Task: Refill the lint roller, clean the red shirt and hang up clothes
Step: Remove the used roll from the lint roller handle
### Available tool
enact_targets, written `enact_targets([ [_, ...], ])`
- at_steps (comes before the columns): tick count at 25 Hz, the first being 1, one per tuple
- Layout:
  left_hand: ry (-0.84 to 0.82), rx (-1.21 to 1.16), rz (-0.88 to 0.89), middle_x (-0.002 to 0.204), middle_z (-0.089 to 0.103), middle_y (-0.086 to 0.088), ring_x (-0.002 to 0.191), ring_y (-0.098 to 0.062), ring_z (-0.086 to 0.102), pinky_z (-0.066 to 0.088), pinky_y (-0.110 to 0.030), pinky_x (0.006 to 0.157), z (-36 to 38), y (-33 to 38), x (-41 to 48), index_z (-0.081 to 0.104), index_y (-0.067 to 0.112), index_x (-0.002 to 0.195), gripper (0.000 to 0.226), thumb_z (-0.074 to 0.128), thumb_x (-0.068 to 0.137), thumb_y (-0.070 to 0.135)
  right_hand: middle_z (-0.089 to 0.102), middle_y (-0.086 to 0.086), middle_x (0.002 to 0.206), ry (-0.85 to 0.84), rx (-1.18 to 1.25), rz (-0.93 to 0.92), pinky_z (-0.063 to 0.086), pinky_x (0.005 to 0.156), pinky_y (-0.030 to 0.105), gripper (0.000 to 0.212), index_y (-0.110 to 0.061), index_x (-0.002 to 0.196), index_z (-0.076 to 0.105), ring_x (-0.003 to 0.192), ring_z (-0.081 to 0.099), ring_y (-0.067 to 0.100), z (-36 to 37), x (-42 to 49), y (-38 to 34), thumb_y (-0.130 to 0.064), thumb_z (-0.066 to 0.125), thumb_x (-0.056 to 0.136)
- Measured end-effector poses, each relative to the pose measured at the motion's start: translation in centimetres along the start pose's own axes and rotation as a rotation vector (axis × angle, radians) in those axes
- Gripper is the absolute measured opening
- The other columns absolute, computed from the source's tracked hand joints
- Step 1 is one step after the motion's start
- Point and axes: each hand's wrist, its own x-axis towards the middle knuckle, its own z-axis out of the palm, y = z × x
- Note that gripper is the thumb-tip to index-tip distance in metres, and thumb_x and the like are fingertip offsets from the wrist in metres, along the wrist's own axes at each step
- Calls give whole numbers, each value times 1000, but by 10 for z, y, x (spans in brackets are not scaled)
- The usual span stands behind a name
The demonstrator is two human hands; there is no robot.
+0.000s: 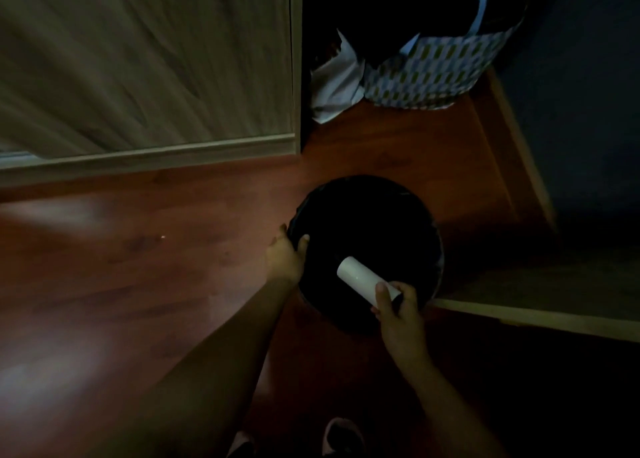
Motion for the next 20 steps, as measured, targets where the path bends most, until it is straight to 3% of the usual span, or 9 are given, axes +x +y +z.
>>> enact_targets([
  [2,96,7,6,116,59,-30,102,-44,58,45,-41,77,15,-5,3,44,-5,125,36,41,100,20,59,11,114,27,-56,-29,46,64,24,42,-13,125,42,94,61,22,7,18,7,-38,47,93],
  [4,165,9,3,107,61,-32,95,-46,59,45,-42,72,23,-8,2,47,-6,118,32,38,101,19,55,13,125,6,-99,-30,44,68,25,46,-15,133,37,103,57,24,13,36,10,-39,43,94],
  [7,195,37,-2,103,61,-31,93,-46,59,43,-41,70,28,-8,1,48,-7,113,31,37,101,20,38,9,145,-156,-167,4,39,89,29,59,-19,146,18,126,45,25,15,55,15,-39,40,95],
  [9,209,53,-3,103,61,-31,93,-45,59,41,-40,69,28,-7,1,48,-7,112,30,37,101,19,30,8,151,-208,-201,-29,35,104,34,61,-18,147,14,134,37,24,15,61,19,-38,40,96],
  [14,91,34,31,111,59,-33,97,-47,58,44,-42,72,20,-7,2,41,-8,124,36,39,100,18,32,8,150,-153,-242,-103,32,102,30,54,-16,145,23,134,37,23,1,44,5,-36,37,97],
  [17,41,56,77,114,58,-34,98,-47,58,43,-41,71,-6,4,-13,30,-5,139,48,42,99,19,31,9,150,-168,-258,-123,35,105,35,55,-17,145,23,133,38,24,-15,20,-19,-37,38,97],
  [20,59,76,138,114,59,-34,102,-46,57,41,-41,75,-56,42,-58,33,-4,140,45,40,100,17,32,11,149,-162,-284,-162,36,108,41,55,-15,145,24,134,37,25,-36,-27,-68,-37,39,96],
])
